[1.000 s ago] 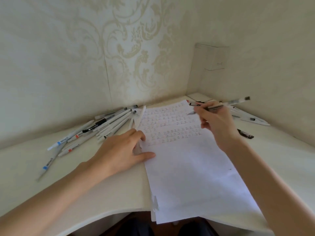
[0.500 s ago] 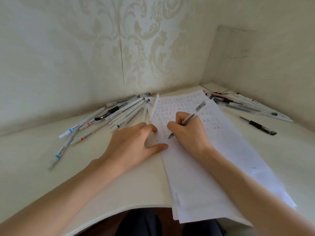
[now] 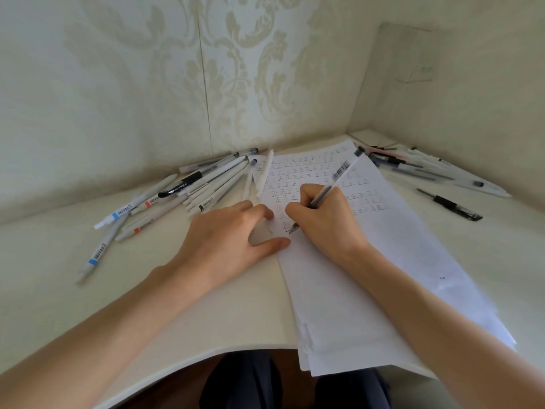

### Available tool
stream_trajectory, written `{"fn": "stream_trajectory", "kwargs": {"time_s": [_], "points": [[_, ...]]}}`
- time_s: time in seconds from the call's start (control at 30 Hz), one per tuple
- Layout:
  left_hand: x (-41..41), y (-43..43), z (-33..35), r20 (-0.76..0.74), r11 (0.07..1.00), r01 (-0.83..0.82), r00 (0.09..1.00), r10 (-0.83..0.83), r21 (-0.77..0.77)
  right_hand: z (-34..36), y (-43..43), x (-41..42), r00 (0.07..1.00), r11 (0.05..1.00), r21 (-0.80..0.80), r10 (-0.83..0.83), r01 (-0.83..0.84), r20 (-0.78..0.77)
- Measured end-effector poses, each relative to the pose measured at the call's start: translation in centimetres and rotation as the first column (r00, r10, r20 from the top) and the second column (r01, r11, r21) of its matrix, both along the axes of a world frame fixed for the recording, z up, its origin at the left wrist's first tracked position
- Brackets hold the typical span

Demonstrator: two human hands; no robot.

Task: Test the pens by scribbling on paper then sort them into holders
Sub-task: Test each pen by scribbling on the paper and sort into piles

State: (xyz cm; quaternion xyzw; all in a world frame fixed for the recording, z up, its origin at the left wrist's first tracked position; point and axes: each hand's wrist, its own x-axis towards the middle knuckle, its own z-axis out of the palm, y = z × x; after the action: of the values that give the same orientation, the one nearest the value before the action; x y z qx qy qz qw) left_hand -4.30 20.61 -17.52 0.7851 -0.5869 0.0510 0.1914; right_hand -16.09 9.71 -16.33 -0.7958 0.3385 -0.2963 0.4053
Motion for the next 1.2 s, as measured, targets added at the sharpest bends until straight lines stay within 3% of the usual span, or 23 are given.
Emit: {"fn": "stream_trajectory", "kwargs": {"time_s": [0.8,0.93,1.0,1.1,1.2], "points": [[-0.2,0.1,0.1,-0.033,1.000,-0.014,0.999,0.014,-0.008,0.1,0.2,0.0,1.000,1.000,0.013,0.001,-0.001,-0.030],[0.0,0.4,0.2,-0.148,0.996,0.037,0.988,-0.049,-0.082,0.0,0.1,-0.1,1.000,1.000,-0.016,0.007,-0.007,-0.010],[0.2,0.4,0.1,-0.249,0.992,0.103,0.961,-0.119,-0.078,0.1,0.0,-0.2,0.997,1.000,0.017,0.024,-0.025,0.079],[0.7,0.5,0.1,-0.480,0.981,0.151,0.856,-0.191,-0.121,0.8,0.0,-0.3,0.960,0.978,0.170,0.068,-0.117,0.270],[1.0,0.4,0.1,-0.627,0.962,0.191,0.730,-0.274,-0.197,1.2,0.2,-0.4,0.902,0.918,0.247,0.201,-0.310,0.383]]}}
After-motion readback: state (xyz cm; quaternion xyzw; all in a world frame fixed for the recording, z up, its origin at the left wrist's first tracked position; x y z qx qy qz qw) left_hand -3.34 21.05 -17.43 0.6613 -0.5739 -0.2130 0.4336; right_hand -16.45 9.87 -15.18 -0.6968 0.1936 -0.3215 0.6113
